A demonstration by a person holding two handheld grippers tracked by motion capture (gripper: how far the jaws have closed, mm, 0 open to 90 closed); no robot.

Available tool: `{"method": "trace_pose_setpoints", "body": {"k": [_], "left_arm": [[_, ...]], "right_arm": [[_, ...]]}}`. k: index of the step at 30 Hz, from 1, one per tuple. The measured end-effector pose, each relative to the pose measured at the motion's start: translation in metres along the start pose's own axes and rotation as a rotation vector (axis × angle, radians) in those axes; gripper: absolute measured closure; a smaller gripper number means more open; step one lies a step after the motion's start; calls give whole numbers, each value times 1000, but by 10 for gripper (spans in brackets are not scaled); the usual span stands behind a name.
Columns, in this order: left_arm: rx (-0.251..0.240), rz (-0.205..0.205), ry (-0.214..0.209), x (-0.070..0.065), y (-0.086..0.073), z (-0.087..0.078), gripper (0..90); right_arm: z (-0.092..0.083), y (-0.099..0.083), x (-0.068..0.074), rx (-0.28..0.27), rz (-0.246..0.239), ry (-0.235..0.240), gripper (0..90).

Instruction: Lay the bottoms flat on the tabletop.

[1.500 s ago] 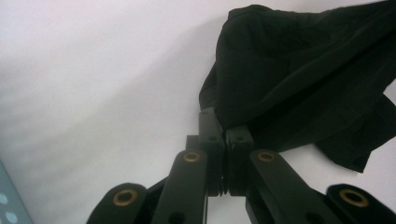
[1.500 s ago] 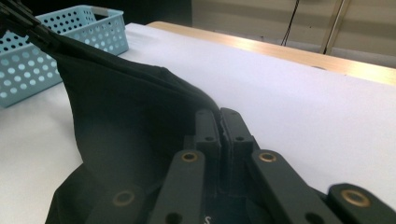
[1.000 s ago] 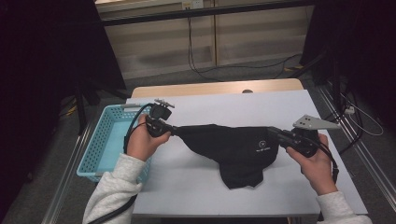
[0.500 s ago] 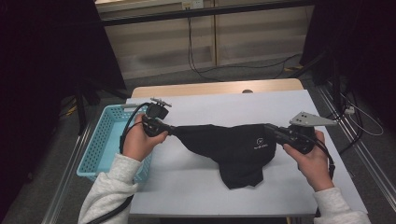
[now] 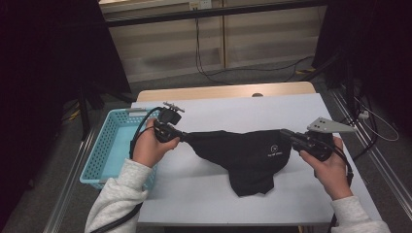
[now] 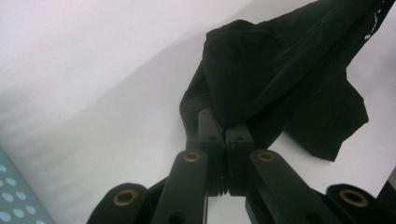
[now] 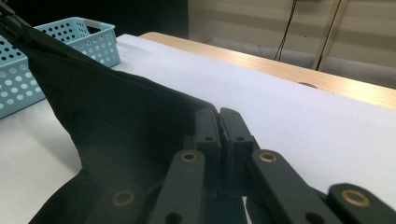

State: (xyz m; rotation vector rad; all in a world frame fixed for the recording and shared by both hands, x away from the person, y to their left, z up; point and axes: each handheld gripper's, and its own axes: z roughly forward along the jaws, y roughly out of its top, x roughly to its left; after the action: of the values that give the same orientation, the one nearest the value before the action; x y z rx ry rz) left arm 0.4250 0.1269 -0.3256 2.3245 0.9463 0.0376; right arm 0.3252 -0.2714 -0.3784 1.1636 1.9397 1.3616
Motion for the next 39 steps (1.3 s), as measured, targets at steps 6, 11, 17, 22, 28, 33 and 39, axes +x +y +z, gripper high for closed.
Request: {"method": "trace_pose_setpoints", "body": {"k": [6,11,17,22,28,33,39], "left_arm": [[13,-11,6,12,22,3,882],[-45,-33,71,41,79,-1,883],[-251,-92,166,57,121,17,403],[-170,-18,128,41,83,53,292],[-150,-26,82,23,25,79,233],[-142,3,67,8,-11,88,209],[-154,22,78,-3,-52,92,194]], "right_arm": [[8,2,-9,24,28,12,864],[43,46,-36,39,52,0,871],[95,122,-65,-59,130,-279,434],[90,81,-42,45,46,-192,347],[61,4,-16,177,3,-143,301],[36,-36,1,184,24,-120,286],[21,-63,25,192,-2,-89,275]]}}
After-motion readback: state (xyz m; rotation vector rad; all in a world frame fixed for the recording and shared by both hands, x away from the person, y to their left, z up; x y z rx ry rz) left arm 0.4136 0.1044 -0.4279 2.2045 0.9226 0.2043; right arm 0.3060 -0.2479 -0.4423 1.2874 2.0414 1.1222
